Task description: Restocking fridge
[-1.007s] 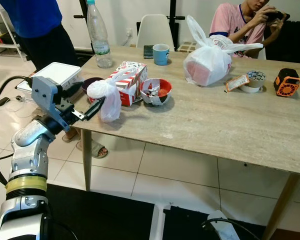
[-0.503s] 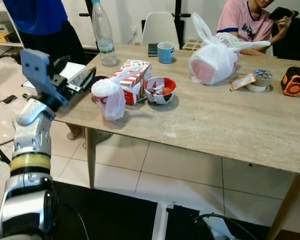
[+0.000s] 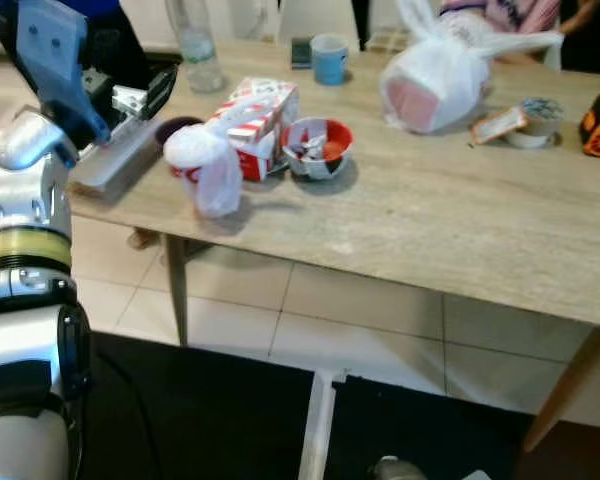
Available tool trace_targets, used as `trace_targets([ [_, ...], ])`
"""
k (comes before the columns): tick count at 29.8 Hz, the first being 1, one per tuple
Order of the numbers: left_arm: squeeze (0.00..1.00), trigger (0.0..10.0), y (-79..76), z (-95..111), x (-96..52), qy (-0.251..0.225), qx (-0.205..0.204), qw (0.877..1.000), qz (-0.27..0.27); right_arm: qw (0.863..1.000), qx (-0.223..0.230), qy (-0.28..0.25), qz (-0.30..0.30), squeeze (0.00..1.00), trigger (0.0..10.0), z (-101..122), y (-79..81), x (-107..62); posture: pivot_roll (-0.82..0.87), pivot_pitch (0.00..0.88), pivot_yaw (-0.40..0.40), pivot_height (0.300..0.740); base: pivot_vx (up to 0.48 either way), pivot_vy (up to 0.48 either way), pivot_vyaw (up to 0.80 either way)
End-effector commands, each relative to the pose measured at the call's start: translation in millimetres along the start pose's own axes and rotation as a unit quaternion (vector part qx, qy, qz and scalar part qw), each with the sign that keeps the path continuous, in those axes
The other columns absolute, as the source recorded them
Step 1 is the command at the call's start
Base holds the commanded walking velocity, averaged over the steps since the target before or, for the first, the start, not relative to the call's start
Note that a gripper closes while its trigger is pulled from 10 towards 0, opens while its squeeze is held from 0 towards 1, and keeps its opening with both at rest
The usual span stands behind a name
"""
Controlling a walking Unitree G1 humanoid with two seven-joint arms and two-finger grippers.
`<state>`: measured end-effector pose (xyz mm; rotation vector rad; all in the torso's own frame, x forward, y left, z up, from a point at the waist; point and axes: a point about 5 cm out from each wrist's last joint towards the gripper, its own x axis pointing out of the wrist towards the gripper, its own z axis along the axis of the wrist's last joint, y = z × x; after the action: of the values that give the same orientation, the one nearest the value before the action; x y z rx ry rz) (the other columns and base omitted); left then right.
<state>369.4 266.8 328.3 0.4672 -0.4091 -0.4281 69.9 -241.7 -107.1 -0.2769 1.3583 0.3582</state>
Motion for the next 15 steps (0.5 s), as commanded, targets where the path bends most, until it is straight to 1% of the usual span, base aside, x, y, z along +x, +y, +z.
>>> trace_targets([
  [1,0.00,10.0,4.6,-4,-6.4,0.027,0.018,0.999,-0.020,1.000,-0.001,0.015,0.006,0.00,10.0,-14,5.8,-0.3,-0.08,0.194,0.028,0.740,0.000,0.000,0.00],
  [3,0.00,10.0,-5.0,-6,-2.6,0.035,0.027,0.996,-0.080,1.000,-0.008,0.009,0.007,0.00,10.0,-11,9.0,1.0,-0.09,0.206,0.027,0.740,0.000,0.000,0.00],
  [4,0.00,10.0,-10.7,-8,-1.2,0.047,0.041,0.992,-0.109,1.000,-0.010,0.006,0.007,0.00,10.0,-10,9.5,1.3,-0.09,0.209,0.027,0.740,0.000,0.000,0.00],
  [5,0.00,10.0,-14.2,-10,-0.4,0.055,0.051,0.989,-0.125,1.000,-0.012,0.004,0.006,0.00,10.0,-10,9.6,1.4,-0.09,0.209,0.027,0.740,0.000,0.000,0.00],
  [7,0.00,10.0,-15.9,-11,-0.1,0.062,0.059,0.987,-0.134,1.000,-0.013,0.003,0.006,0.00,10.0,-10,9.5,1.4,-0.09,0.213,0.027,0.740,0.000,0.000,0.00],
  [8,0.00,10.0,-16.4,-13,0.7,0.081,0.076,0.983,-0.147,1.000,-0.017,0.002,0.006,0.00,10.0,-10,9.3,1.1,-0.09,0.219,0.028,0.740,0.000,0.000,0.00],
  [10,0.00,10.0,-16.4,-14,0.9,0.085,0.080,0.982,-0.150,1.000,-0.018,0.002,0.006,0.00,10.0,-10,9.2,1.0,-0.09,0.219,0.028,0.740,0.000,0.000,0.00],
  [13,0.00,10.0,-9.3,-11,1.1,0.109,0.101,0.976,-0.159,1.000,-0.021,0.007,0.004,0.00,10.0,-16,8.6,-0.2,-0.08,0.232,0.030,0.740,0.000,0.000,0.00],
  [15,0.00,10.0,-3.2,-10,0.2,0.124,0.118,0.974,-0.151,1.000,-0.024,0.012,0.004,0.00,10.0,-21,9.7,-0.7,-0.08,0.236,0.032,0.740,0.000,0.000,0.00],
])
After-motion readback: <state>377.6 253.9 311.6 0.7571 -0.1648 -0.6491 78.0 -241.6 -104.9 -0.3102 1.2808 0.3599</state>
